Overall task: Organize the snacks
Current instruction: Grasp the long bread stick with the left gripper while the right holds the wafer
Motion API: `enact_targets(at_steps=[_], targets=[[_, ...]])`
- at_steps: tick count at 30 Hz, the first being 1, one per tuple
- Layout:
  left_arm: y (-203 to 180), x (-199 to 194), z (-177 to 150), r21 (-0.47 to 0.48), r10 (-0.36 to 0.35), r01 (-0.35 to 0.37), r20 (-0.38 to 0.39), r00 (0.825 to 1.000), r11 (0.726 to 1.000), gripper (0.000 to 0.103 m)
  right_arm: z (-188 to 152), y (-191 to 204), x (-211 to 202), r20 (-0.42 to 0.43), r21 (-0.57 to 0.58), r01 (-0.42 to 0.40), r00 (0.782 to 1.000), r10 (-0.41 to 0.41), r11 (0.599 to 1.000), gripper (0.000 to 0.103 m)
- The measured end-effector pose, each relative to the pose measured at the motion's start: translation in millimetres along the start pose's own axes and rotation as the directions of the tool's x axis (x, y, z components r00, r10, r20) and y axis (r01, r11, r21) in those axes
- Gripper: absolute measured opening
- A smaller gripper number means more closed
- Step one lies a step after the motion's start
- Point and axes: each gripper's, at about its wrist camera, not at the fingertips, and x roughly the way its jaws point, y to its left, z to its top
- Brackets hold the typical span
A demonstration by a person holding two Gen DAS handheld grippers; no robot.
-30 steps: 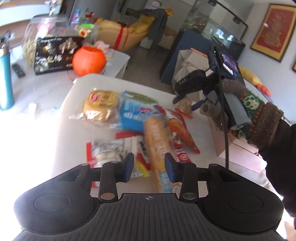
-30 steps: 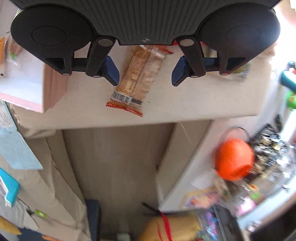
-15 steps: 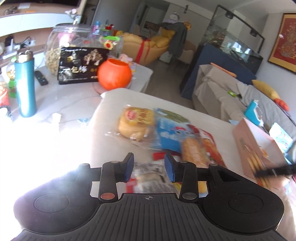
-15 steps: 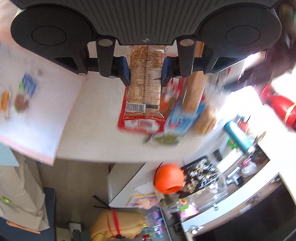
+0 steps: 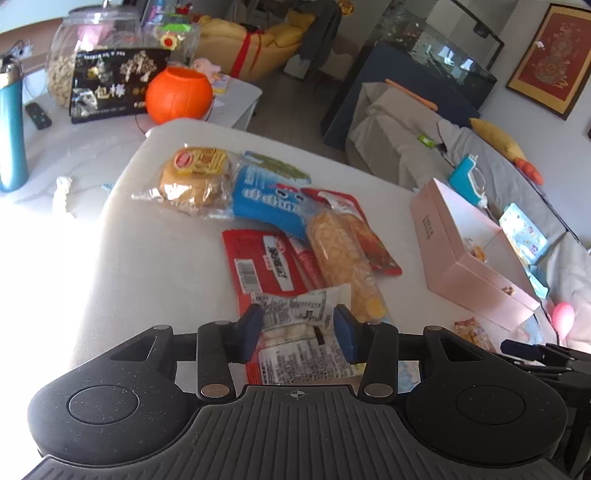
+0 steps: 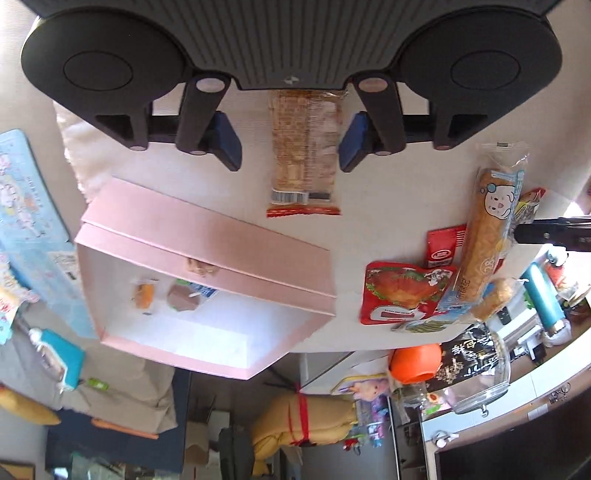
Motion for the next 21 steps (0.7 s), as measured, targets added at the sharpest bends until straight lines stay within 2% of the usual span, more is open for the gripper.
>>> enact_targets(at_steps=[2, 3, 6, 7, 12, 14, 16, 17, 19, 21], targets=[[-7.9, -12.5, 4.6, 0.012, 0.008, -0.009, 0.043, 0.999, 1.0, 0.047, -4.8, 2.0, 0.7, 0.026, -0.022, 0.03, 0.999, -0.03, 0.999, 0.068], [-10.5, -16.0, 8.7, 0.008, -0.01, 0.01, 0.045, 0.999, 1.0, 0.047, -7.5, 2.0, 0.7, 0.036, -0.029, 0.039, 0.999, -0.038, 0.999, 0.069], [-23.6, -11.1, 12.5, 0.018, -0.053, 0.053, 0.004, 0.999, 0.998, 0.047, -15.2, -0.8, 5.7, 0.034, -0.019, 0.036, 0.999, -0.035, 0.999, 0.07], [-29.1, -5.9, 12.2, 0.033, -0.044, 0.044, -0.009, 0.999, 0.998, 0.047, -18.3, -3.0, 9.0, 0.025, -0.007, 0.03, 0.999, -0.03, 1.0, 0.071], [-54.7, 37.6, 8.9, 0.096, 0.014, -0.006, -0.079, 0.997, 0.995, 0.048, -29.9, -1.4, 8.2, 0.086, -0.001, 0.044, 0.995, -0.044, 0.999, 0.076], [-64.3, 51.6, 7.0, 0.146, 0.054, -0.042, -0.08, 0.995, 0.988, 0.047, -29.9, -3.2, 8.2, 0.087, 0.0, 0.033, 0.996, -0.033, 0.999, 0.079], [-71.9, 55.7, 3.1, 0.18, 0.057, -0.043, -0.072, 0.996, 0.983, 0.045, -29.1, -5.6, 9.2, 0.086, 0.005, 0.003, 0.996, -0.003, 1.0, 0.085], [-76.2, 54.2, 0.4, 0.193, 0.038, -0.023, -0.073, 0.997, 0.981, 0.044, -28.7, -6.0, 9.4, 0.085, 0.006, -0.007, 0.996, 0.006, 1.0, 0.086], [-85.7, 48.9, -7.5, 0.217, -0.04, 0.061, -0.102, 0.994, 0.974, 0.04, -29.2, -4.4, 10.4, 0.085, -0.002, -0.007, 0.996, 0.007, 1.0, 0.088], [-96.8, 42.1, -17.2, 0.261, -0.093, 0.125, -0.131, 0.987, 0.957, 0.029, -29.6, -2.4, 11.3, 0.082, -0.013, -0.003, 0.997, 0.004, 1.0, 0.09]])
